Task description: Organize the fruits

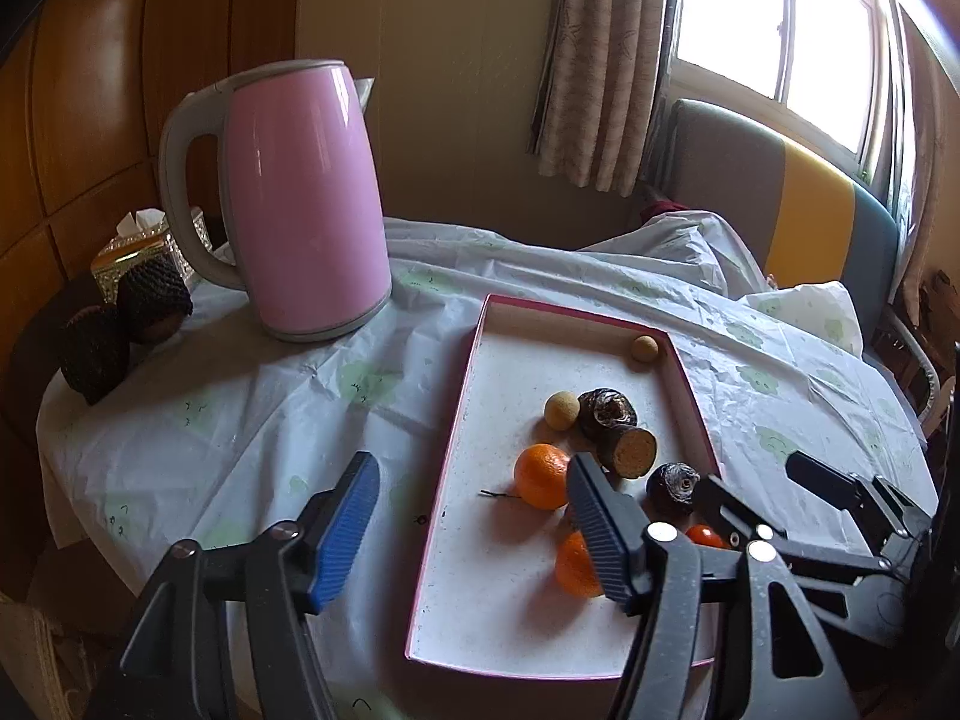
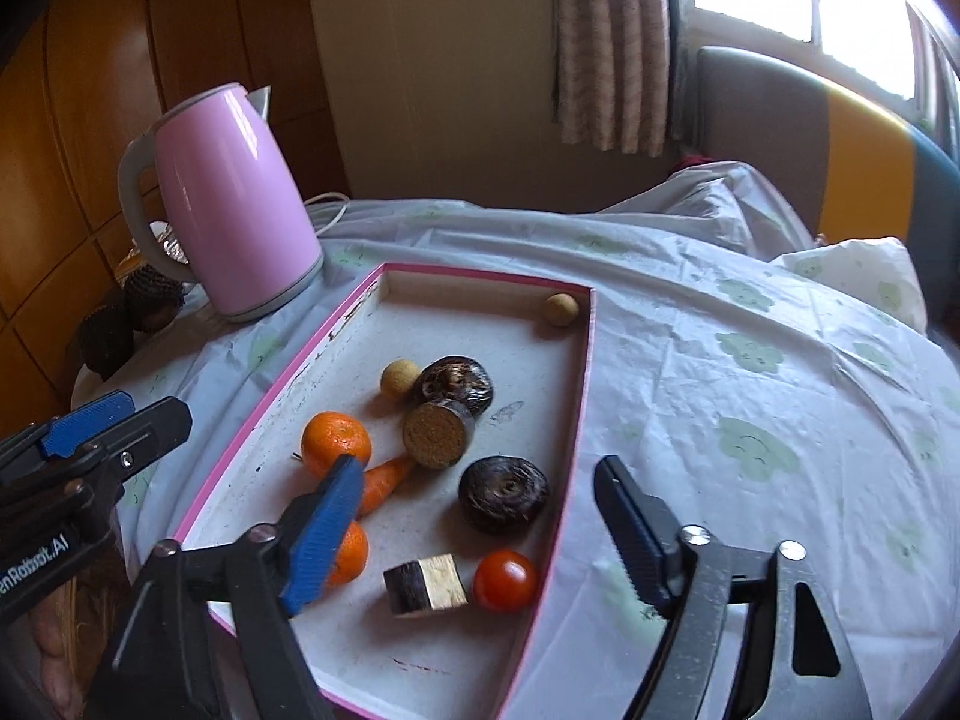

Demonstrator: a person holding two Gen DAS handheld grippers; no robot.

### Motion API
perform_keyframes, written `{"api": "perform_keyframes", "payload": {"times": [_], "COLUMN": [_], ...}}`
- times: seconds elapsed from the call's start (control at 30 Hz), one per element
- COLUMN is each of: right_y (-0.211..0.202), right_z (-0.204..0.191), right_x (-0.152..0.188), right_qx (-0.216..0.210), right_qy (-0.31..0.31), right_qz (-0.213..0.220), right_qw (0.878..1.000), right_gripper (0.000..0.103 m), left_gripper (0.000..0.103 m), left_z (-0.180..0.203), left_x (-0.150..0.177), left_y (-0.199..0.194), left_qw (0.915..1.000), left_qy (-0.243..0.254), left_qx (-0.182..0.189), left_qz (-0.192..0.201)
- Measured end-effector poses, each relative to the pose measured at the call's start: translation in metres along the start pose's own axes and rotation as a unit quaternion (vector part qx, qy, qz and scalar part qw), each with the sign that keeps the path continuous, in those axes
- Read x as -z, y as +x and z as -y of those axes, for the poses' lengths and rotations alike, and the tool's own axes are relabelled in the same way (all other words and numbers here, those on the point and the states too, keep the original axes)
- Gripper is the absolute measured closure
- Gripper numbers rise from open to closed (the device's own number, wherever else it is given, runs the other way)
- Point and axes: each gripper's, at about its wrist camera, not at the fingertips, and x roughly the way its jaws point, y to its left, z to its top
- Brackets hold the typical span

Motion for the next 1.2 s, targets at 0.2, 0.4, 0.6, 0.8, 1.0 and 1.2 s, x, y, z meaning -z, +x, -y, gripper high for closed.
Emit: {"api": "perform_keyframes", "payload": {"times": [0.2,0.4,0.6,0.8,1.0,1.2], "right_y": [-0.016,-0.023,-0.031,-0.037,-0.037,-0.035], "right_z": [0.004,0.004,0.007,0.008,0.003,0.004], "right_x": [0.013,0.024,0.029,0.028,0.027,0.027], "right_qx": [0.020,0.044,0.057,0.059,0.054,0.054], "right_qy": [0.002,-0.004,0.002,0.003,-0.003,-0.001], "right_qz": [0.017,0.025,0.037,0.045,0.049,0.046], "right_qw": [1.000,0.999,0.998,0.997,0.997,0.998], "right_gripper": [0.003,0.000,0.000,0.000,0.000,0.000], "left_gripper": [0.035,0.032,0.032,0.032,0.032,0.032], "left_z": [0.009,0.015,0.013,0.013,0.012,0.014], "left_x": [0.002,0.003,0.004,0.005,0.005,0.006], "left_y": [-0.014,-0.021,-0.029,-0.030,-0.030,-0.026], "left_qw": [0.9996,0.9984,0.9969,0.9963,0.9964,0.9968], "left_qy": [0.011,0.014,0.004,0.009,0.008,0.010], "left_qx": [-0.002,-0.041,-0.056,-0.066,-0.062,-0.060], "left_qz": [0.026,0.036,0.055,0.055,0.056,0.052]}}
